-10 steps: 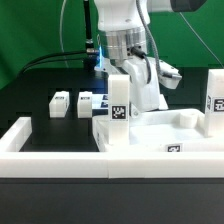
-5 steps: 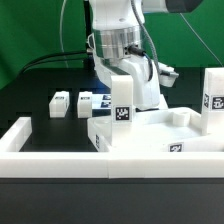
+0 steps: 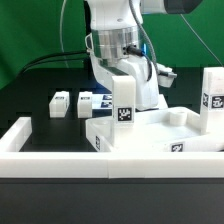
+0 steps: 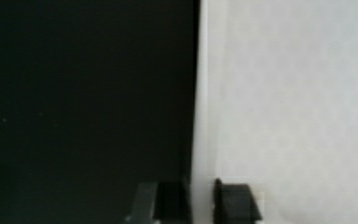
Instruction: Assemble desk
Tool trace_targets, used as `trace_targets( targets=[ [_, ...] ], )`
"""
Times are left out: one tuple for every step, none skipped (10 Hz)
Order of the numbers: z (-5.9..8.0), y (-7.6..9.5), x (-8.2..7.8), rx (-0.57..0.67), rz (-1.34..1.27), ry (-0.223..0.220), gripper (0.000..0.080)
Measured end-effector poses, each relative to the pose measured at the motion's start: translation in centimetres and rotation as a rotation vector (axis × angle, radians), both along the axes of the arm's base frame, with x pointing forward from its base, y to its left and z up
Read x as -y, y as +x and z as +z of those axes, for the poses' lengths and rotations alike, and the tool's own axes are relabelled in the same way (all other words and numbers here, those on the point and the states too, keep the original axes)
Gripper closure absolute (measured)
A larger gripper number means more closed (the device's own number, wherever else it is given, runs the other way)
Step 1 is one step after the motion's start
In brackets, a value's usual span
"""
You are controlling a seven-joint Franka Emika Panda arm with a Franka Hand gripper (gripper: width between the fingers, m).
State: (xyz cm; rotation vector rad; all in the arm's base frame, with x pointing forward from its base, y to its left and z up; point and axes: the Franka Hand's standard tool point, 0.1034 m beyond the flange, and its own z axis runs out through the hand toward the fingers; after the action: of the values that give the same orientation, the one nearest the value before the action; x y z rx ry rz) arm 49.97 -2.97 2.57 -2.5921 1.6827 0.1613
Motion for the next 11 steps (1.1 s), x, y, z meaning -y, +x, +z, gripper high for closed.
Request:
trace_targets(
  targets=[
    [0.1,0.0,0.3,0.000,0.034,0.003,0.0739],
    [0.1,-0.1,0.8,0.007,0.101,0.006,0.0739],
    [0.2,0.0,1.4,0.015,0.162,0.007,0.0739],
    [0.3,0.1,1.8,0.023,0.261,0.010,0.0739],
    [0.3,0.2,2.3,0.034,0.347,0.015,0.0740],
    [0.3,0.1,2.2,0.037,0.404,0.019,0.0742],
    [0.2,0.1,2.2,0.043,0.470,0.023,0.0742],
    [0.2,0.1,2.2,0.046,0.513,0.025,0.0742],
    [0.2,0.1,2.3,0.054,0.597,0.030,0.0742],
    [0.2,0.1,2.4,0.060,0.663,0.034,0.0742],
    [0.2,0.1,2.3,0.065,0.728,0.037,0.0742]
  ],
)
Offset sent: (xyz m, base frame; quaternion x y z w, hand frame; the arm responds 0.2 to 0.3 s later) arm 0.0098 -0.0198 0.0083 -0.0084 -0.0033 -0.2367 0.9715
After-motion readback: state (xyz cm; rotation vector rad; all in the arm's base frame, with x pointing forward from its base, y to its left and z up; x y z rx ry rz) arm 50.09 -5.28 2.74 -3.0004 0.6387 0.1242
